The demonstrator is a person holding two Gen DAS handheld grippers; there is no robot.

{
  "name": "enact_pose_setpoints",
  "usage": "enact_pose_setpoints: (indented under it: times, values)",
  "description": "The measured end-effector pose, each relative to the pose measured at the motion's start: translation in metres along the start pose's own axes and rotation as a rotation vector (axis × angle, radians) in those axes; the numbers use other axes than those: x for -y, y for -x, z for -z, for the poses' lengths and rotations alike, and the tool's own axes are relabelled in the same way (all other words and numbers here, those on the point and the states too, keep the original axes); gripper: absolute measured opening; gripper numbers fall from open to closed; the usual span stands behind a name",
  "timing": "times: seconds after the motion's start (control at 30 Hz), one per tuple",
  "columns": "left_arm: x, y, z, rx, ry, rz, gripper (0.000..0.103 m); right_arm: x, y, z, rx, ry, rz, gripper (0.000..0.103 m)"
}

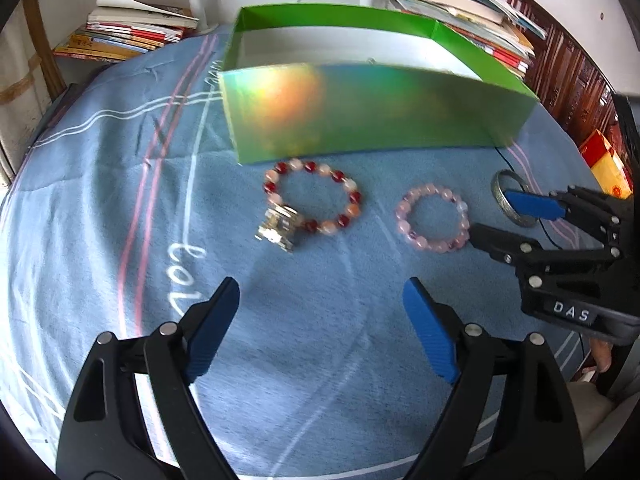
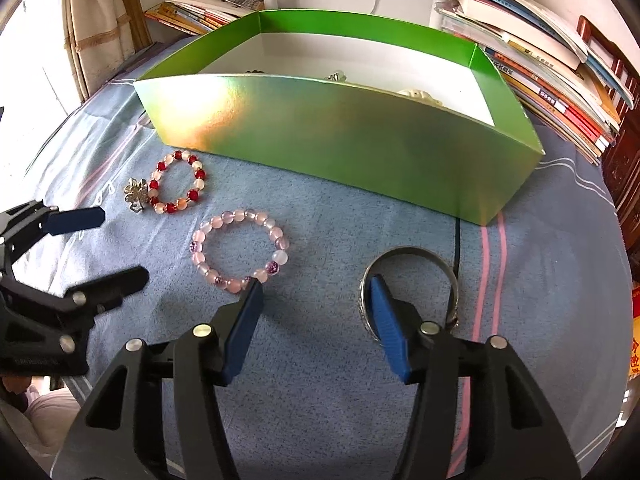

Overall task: Organize jewelry
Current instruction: 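Close the right tool on the bangle rim while the left tool closes on the silver pendant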

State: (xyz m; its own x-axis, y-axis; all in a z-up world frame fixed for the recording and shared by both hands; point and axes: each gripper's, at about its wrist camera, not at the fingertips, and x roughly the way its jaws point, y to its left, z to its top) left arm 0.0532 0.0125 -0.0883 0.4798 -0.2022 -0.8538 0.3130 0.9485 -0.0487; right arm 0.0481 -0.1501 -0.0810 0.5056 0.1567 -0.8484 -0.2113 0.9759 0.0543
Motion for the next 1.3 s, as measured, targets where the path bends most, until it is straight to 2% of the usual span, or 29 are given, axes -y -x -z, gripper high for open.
enact_pose_setpoints:
  times: [0.3, 0.43, 0.5, 0.7, 0.87, 0.9, 0.97, 1.03, 1.3]
  values:
    - [-0.017, -0.009, -0.015, -0.007, 0.018, 0.000, 0.083, 0.011, 0.004, 0.004, 0.010, -0.034, 0.009, 0.039]
    - [-0.023, -0.014, -0.021, -0.002, 0.025, 0.003, 0.068, 0.019, 0.006, 0.005, 0.015, -0.056, 0.005, 0.029]
    - [-0.026, -0.016, -0.024, -0.001, 0.027, 0.004, 0.063, 0.020, 0.007, 0.006, 0.018, -0.065, -0.002, 0.028]
    - [-0.026, -0.020, -0.032, -0.001, 0.012, 0.003, 0.058, 0.027, 0.007, 0.006, 0.020, -0.102, -0.041, 0.028]
    - [-0.026, -0.019, -0.031, 0.005, 0.023, 0.010, 0.052, 0.024, 0.007, 0.006, 0.018, -0.085, -0.021, 0.028]
    - [-0.026, -0.019, -0.031, 0.005, 0.024, 0.012, 0.048, 0.023, 0.007, 0.005, 0.018, -0.087, -0.017, 0.027]
    - [-0.025, -0.018, -0.030, 0.006, 0.024, 0.016, 0.039, 0.024, 0.007, 0.005, 0.016, -0.086, 0.006, 0.017]
    - [-0.025, -0.018, -0.030, 0.006, 0.021, 0.021, 0.032, 0.026, 0.007, 0.006, 0.018, -0.092, 0.015, 0.013]
    - [-0.022, -0.018, -0.031, 0.002, 0.012, 0.020, 0.030, 0.028, 0.007, 0.007, 0.027, -0.095, 0.015, 0.011]
